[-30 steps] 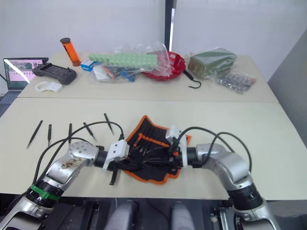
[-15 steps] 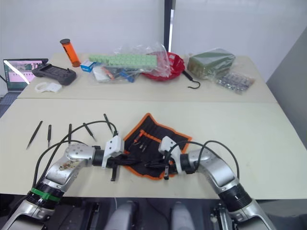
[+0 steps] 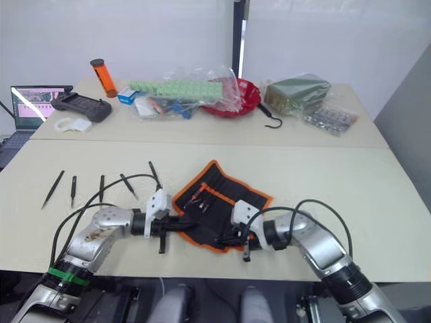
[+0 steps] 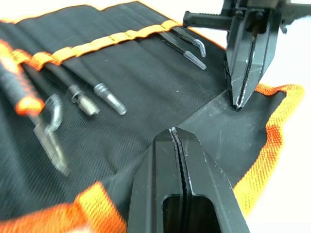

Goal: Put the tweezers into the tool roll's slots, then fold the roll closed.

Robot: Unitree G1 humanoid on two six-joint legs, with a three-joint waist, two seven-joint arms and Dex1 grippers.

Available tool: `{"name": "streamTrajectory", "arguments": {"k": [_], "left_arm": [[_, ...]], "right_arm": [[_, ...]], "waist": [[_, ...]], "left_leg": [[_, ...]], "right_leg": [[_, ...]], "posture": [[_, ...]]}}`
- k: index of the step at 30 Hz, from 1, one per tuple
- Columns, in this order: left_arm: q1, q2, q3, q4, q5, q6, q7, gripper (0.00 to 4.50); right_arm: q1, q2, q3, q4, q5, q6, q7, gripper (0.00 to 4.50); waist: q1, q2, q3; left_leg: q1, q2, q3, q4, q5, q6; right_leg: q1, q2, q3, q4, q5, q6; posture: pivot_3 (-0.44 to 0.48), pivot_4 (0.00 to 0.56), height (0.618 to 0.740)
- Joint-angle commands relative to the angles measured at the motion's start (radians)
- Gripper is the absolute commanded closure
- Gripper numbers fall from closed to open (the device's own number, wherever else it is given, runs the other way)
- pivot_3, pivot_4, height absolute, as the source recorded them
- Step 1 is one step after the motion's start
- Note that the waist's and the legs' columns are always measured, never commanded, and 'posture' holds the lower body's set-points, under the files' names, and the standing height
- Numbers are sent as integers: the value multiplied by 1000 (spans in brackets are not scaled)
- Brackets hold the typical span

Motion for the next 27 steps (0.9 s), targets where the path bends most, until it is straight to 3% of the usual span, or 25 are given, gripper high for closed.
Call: {"name": "streamTrajectory", "arguments": {"k": [1, 8, 17, 27], "left_arm": [[27, 28, 71, -36, -47, 70, 20, 4500], [50, 37, 132, -125, -121, 124, 11, 4500], [4, 5, 163, -137, -169, 115, 5, 4500], [5, -6, 16, -107, 10, 21, 40, 4500]], "right_arm": [[40, -56, 36, 4, -50, 20, 30, 4479], [69, -123, -57, -135, 75, 99, 69, 4479], [-11, -63, -150, -198, 207, 198, 41, 4479], [-22, 9, -18, -145, 114, 182, 9, 4479]], "waist": [[2, 0, 0], [12, -1, 0], [0, -2, 2], [1, -2, 2]], "left_leg": [[0, 0, 0, 0, 0, 0], [-5, -2, 0, 0, -2, 0], [-6, -1, 0, 0, -3, 0], [-7, -1, 0, 0, -3, 0]], "right_leg": [[0, 0, 0, -1, 0, 0], [-1, -2, -1, -4, 2, -3], [-4, -1, -1, -4, 2, -4], [-4, -1, 0, -4, 2, -4]], "posture": [[0, 150, 740], [0, 150, 740], [0, 150, 740], [0, 150, 740]]}}
